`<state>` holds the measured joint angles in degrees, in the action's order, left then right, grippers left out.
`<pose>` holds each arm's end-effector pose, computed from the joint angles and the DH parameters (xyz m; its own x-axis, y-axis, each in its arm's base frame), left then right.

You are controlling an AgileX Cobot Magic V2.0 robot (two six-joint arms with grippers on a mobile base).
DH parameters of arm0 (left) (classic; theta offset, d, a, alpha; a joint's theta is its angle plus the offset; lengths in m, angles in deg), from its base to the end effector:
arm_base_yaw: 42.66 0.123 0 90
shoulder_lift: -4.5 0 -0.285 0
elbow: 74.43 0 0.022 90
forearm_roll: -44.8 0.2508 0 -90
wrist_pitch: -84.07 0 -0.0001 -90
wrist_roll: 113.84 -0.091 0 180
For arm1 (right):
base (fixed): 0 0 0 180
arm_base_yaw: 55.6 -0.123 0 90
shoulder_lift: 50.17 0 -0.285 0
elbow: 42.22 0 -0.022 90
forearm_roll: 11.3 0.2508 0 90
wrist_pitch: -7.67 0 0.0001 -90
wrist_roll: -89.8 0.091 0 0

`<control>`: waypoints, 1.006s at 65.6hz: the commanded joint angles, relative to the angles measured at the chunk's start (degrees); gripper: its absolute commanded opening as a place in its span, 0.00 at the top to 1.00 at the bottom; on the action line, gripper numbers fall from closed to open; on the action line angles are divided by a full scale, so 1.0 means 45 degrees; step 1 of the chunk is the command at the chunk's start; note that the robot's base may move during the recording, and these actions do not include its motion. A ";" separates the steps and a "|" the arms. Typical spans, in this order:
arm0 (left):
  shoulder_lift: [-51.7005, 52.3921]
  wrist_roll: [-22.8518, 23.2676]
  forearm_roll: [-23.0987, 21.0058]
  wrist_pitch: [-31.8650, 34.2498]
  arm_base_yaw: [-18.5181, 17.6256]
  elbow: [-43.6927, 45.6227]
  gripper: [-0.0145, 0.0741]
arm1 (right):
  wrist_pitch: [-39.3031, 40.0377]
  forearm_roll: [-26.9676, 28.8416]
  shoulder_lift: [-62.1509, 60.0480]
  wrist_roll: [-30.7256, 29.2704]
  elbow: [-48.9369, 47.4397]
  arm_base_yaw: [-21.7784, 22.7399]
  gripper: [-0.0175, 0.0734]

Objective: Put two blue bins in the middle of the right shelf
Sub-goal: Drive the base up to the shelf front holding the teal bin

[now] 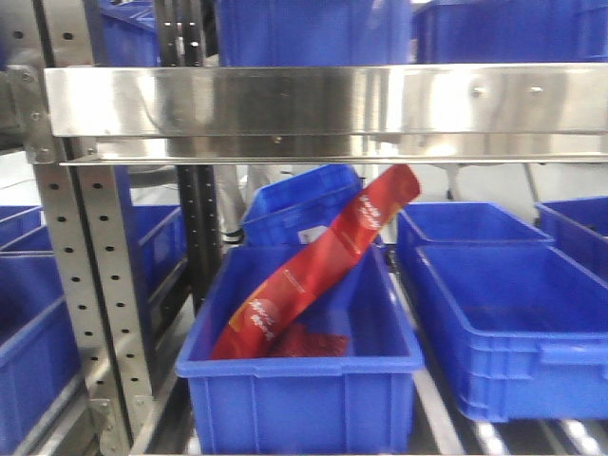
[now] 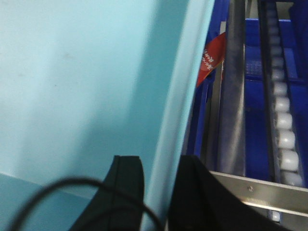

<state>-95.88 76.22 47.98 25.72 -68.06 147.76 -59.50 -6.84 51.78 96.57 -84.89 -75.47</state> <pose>0.3037 -0.1395 0.5136 -0.4557 0.0550 -0.8884 0.3273 0.9385 -0.1097 0.3141 0.1205 0.4949 -0.6099 -0.0636 -0.7899 -0.3065 0.9382 0.1611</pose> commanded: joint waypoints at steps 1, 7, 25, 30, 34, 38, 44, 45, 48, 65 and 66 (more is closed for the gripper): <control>0.0291 -0.0093 -0.0559 0.1951 -0.0116 0.0261 0.96 | 0.0839 0.0438 -0.0131 -0.0276 -0.0162 -0.0079 0.98; 0.0291 -0.0093 -0.0559 0.1951 -0.0116 0.0261 0.96 | 0.0839 0.0438 -0.0131 -0.0276 -0.0162 -0.0079 0.98; 0.0291 -0.0093 -0.0559 0.1951 -0.0116 0.0261 0.96 | 0.0839 0.0438 -0.0131 -0.0276 -0.0162 -0.0079 0.98; 0.0291 -0.0093 -0.0559 0.1951 -0.0116 0.0261 0.96 | 0.0839 0.0438 -0.0131 -0.0276 -0.0162 -0.0079 0.98; 0.0291 -0.0093 -0.0559 0.1951 -0.0116 0.0261 0.96 | 0.0839 0.0438 -0.0131 -0.0276 -0.0162 -0.0079 0.98; 0.0291 -0.0093 -0.0559 0.1951 -0.0116 0.0261 0.96 | 0.0839 0.0438 -0.0131 -0.0276 -0.0162 -0.0079 0.98; 0.0291 -0.0093 -0.0559 0.1951 -0.0116 0.0261 0.96 | 0.0839 0.0438 -0.0131 -0.0276 -0.0162 -0.0079 0.98; 0.0291 -0.0093 -0.0559 0.1951 -0.0116 0.0261 0.96 | 0.0839 0.0438 -0.0131 -0.0276 -0.0162 -0.0079 0.98; 0.0291 -0.0093 -0.0559 0.1951 -0.0116 0.0261 0.96 | 0.0839 0.0438 -0.0131 -0.0276 -0.0162 -0.0079 0.98; 0.0291 -0.0093 -0.0557 0.1951 -0.0116 0.0261 0.96 | 0.0839 0.0438 -0.0131 -0.0276 -0.0162 -0.0079 0.98; 0.0291 -0.0093 -0.0531 0.1951 -0.0116 0.0261 0.96 | 0.0839 0.0438 -0.0131 -0.0276 -0.0162 -0.0079 0.98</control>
<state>-95.88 76.22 47.98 25.72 -68.06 147.76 -59.50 -6.84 51.78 96.57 -84.89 -75.47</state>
